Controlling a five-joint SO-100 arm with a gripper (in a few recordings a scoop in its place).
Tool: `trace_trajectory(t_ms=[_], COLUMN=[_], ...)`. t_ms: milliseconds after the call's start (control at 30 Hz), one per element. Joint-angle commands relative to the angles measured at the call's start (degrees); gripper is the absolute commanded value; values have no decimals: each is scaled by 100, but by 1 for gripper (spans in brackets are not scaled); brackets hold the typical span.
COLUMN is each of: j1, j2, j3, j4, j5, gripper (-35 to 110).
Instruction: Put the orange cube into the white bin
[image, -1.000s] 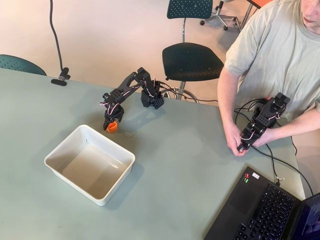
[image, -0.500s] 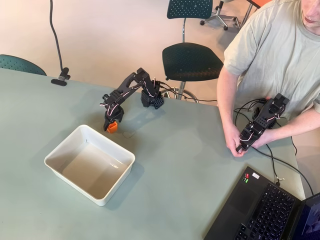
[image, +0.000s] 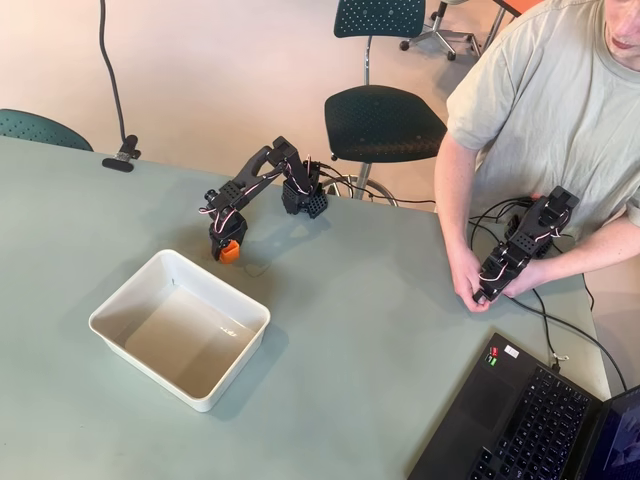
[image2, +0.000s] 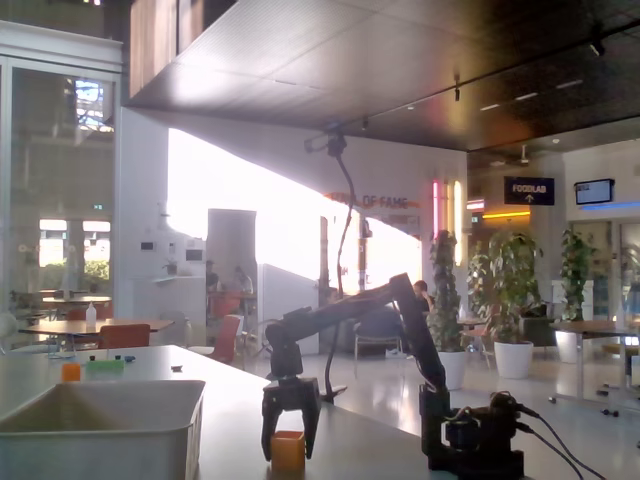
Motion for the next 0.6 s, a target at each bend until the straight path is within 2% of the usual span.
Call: trace_trajectory(t_ms=[0, 567], j1=[44, 229], j2=[105, 114], j3=[-167, -264], j4=[-35, -79], j5=[-9, 0], gripper=[36, 33])
